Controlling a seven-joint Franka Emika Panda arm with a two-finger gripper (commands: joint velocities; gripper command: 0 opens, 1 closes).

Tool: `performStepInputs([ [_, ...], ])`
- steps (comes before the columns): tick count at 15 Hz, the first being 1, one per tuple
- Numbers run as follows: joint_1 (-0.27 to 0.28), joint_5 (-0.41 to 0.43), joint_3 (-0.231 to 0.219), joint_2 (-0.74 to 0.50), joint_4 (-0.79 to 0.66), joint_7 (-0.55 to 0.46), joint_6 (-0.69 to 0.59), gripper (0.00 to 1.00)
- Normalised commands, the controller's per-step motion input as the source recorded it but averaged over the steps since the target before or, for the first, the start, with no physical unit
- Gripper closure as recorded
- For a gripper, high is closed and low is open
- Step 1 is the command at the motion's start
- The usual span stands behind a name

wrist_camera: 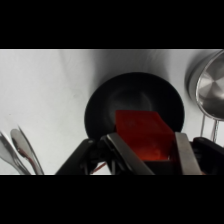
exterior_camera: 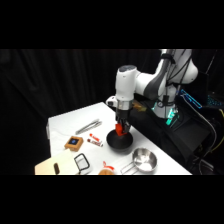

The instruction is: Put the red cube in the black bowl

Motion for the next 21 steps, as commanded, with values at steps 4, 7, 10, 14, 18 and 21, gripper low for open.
performStepInputs([
  [4, -0.029, 0.259, 0.091, 0.16, -0.02, -0.27, 0.29, 0.74],
  [7, -0.012, 0.159, 0.050, 0.16, 0.02, -0.19, 0.26, 0.74],
  [10, -0.012, 0.134, 0.021, 0.14, 0.04, -0.18, 0.21, 0.25],
  [14, 0.005, 0.097, -0.014, 0.07, 0.06, -0.16, 0.15, 0.01],
  [18, 0.037, 0.046, -0.046, -0.06, 0.07, -0.12, 0.00, 0.00],
  [21, 0.039, 0.065, -0.022, -0.28, 0.04, -0.11, -0.27, 0.00],
])
